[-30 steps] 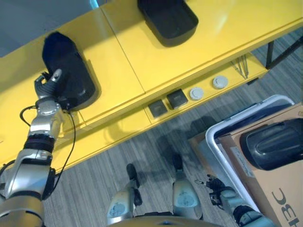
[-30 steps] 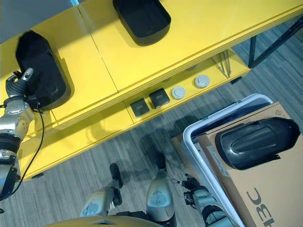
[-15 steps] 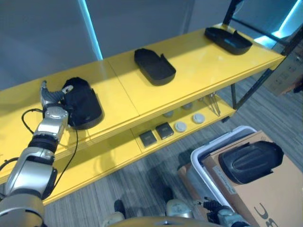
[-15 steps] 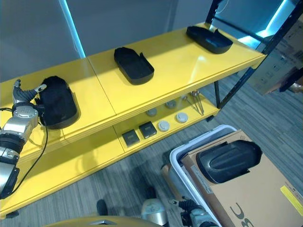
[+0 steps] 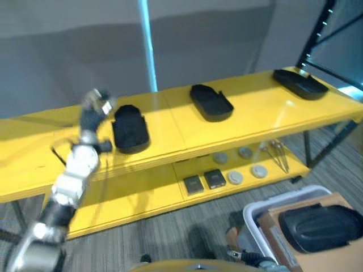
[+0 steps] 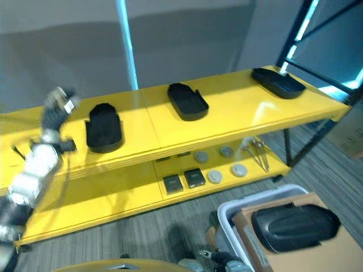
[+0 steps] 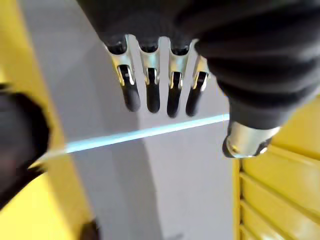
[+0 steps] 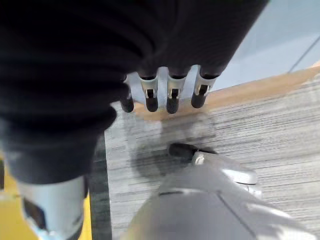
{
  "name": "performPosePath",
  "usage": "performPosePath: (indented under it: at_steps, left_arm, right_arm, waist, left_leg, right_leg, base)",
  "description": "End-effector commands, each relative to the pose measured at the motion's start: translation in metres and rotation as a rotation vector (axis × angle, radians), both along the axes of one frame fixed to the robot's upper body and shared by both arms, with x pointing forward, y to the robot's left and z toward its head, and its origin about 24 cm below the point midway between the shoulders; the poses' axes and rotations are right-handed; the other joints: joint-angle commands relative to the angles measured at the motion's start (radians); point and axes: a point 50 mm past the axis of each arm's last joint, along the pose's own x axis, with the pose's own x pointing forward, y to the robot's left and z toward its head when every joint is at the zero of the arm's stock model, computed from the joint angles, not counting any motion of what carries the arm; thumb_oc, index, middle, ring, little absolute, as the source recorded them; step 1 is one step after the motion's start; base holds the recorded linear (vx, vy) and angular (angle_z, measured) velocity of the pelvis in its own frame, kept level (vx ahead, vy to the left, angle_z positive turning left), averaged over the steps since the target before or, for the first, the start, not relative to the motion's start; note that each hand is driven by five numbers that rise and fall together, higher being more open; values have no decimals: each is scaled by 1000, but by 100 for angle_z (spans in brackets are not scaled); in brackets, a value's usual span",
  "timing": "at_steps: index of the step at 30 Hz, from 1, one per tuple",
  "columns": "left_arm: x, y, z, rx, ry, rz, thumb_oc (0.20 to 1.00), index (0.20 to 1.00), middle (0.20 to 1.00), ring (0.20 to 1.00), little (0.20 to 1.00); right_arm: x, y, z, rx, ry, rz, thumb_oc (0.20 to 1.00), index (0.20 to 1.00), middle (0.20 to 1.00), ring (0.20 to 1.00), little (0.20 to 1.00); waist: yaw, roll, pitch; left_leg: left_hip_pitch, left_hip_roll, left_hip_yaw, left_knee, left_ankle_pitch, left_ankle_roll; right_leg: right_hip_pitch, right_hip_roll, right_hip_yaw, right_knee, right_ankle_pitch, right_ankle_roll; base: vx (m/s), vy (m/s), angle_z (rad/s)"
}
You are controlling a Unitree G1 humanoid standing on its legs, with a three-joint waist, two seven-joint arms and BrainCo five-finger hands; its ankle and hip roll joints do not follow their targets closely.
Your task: Move parts from the plastic box to the shelf.
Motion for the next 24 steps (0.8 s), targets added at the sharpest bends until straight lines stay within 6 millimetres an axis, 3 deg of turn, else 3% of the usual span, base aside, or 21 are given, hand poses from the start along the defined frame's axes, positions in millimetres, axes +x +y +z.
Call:
performPosePath:
  at_steps: [1, 5, 14, 21, 24]
  left_arm:
    - [22, -3, 25, -18, -93, -139, 200, 200, 200, 200, 200]
    - [8, -22, 4, -147, -34, -228, 200, 200, 200, 200, 200]
    - [3, -38, -1, -151, -41, -317, 200, 200, 200, 200, 200]
    - [9, -44, 14, -172, -117, -334, 200, 200, 200, 200, 200]
    - [14, -50, 30, -160, -192, -324, 200, 200, 200, 200, 200]
  right_arm:
    - [16, -3, 3, -6, -4, 60, 1000, 1000, 1000, 1000, 1000]
    - [23, -5, 5, 5, -20, 47, 1000, 1000, 1000, 1000, 1000]
    - [29, 3, 4, 22, -33, 53, 1000, 1000, 1000, 1000, 1000]
    - [19, -2, 3, 15, -12, 7, 1000, 1000, 1000, 1000, 1000]
    - [17, -6, 4, -3, -21, 4, 1000, 1000, 1000, 1000, 1000]
  waist:
    - [0, -11, 80]
    - [26, -11, 90]
    - [33, -4, 100]
    - [0, 4, 122]
    - [-22, 11, 153]
  left_leg:
    - [27, -4, 20, -1, -69, 16]
    - [16, -1, 17, -1, -60, 15]
    - [6, 0, 27, -1, -49, 12]
    - [-16, 6, 38, -1, -39, 4]
    - [-58, 13, 49, -1, -21, 0]
  right_leg:
    - [86, -12, -42, 4, -94, 10]
    - [91, -15, -68, 4, -94, 5]
    - [90, -22, -101, 8, -89, 5]
    - [70, -12, -66, 6, -90, 3]
    - [28, -9, -37, 13, -85, 1]
  base:
    - [-26, 4, 48]
    - [-14, 3, 30]
    - [34, -5, 14]
    - [106, 8, -1]
    - [-8, 21, -20]
